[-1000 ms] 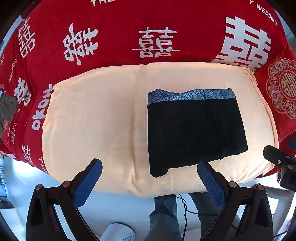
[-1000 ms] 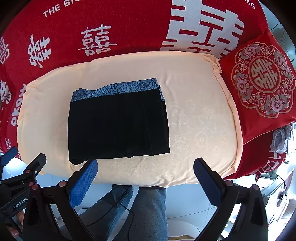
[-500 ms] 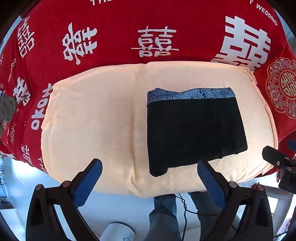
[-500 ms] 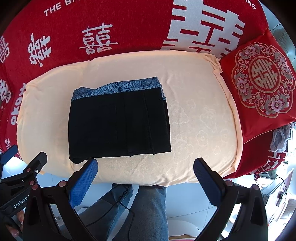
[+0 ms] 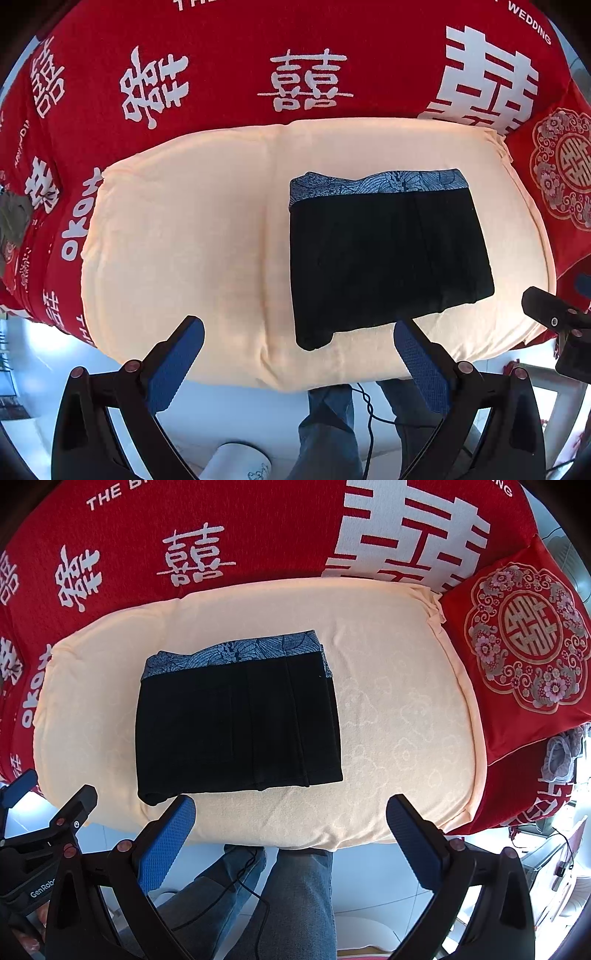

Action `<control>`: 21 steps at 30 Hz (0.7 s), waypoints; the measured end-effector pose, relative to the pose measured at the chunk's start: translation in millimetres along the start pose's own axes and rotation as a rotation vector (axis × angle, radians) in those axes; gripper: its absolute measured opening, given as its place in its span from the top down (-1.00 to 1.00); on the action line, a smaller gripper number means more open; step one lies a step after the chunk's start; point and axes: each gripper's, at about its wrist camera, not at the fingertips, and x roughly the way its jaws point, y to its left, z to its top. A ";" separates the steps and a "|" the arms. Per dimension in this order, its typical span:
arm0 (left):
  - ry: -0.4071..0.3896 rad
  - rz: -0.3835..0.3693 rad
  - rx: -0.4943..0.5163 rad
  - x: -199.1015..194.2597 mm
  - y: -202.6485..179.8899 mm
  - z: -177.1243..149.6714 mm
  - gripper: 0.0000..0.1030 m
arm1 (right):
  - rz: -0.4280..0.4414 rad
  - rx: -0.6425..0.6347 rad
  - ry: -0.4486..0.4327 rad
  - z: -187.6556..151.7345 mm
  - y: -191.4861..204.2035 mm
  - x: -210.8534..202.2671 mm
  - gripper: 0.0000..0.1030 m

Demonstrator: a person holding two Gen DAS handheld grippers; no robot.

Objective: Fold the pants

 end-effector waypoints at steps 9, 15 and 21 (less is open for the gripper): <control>0.003 -0.004 0.005 1.3 -1.4 -0.4 -1.00 | 0.001 -0.001 0.001 -0.1 -0.2 0.6 -1.00; 0.004 -0.007 0.003 2.4 -0.4 -1.0 -1.00 | -0.002 0.003 0.007 -3.3 -0.5 4.6 -1.00; 0.008 -0.012 0.000 4.0 0.9 -1.6 -1.00 | -0.001 0.004 0.008 -3.2 -0.1 4.6 -1.00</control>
